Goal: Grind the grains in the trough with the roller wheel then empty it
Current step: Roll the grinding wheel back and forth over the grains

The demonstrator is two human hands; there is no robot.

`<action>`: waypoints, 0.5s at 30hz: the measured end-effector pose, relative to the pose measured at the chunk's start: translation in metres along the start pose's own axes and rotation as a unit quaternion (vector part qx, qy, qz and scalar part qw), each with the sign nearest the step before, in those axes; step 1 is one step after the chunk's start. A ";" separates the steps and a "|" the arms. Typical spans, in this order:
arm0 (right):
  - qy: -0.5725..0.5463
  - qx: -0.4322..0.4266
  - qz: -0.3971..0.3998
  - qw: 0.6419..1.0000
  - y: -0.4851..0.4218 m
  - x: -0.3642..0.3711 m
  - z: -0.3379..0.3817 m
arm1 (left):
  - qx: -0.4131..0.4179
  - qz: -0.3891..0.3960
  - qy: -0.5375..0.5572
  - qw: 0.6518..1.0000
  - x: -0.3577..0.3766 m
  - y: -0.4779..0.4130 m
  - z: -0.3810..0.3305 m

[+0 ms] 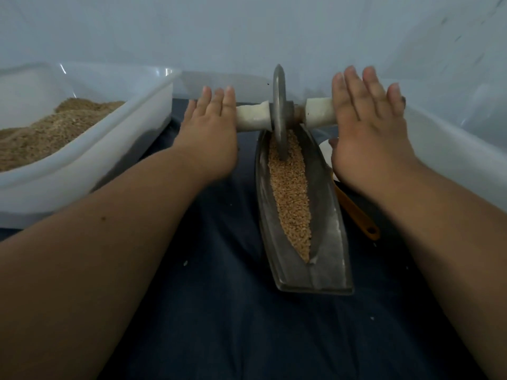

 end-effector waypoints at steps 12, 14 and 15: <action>0.021 -0.067 0.262 0.962 0.023 -0.064 0.000 | 0.146 0.085 -0.098 0.981 -0.047 0.028 -0.009; -0.010 -0.043 0.274 0.961 0.022 -0.060 -0.003 | 0.144 0.070 -0.087 0.983 -0.045 0.028 -0.011; -0.020 -0.033 0.265 0.963 0.022 -0.054 -0.003 | 0.135 0.056 -0.082 0.986 -0.044 0.027 -0.012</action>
Point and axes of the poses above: each hand's wrist, its own y-axis away from the middle knuckle, its own x-axis out of the palm, z = x × y, the point moved 4 cm from there along -y, towards the middle knuckle, and after that the axes turned 4 degrees about -x, right-handed, at the moved point
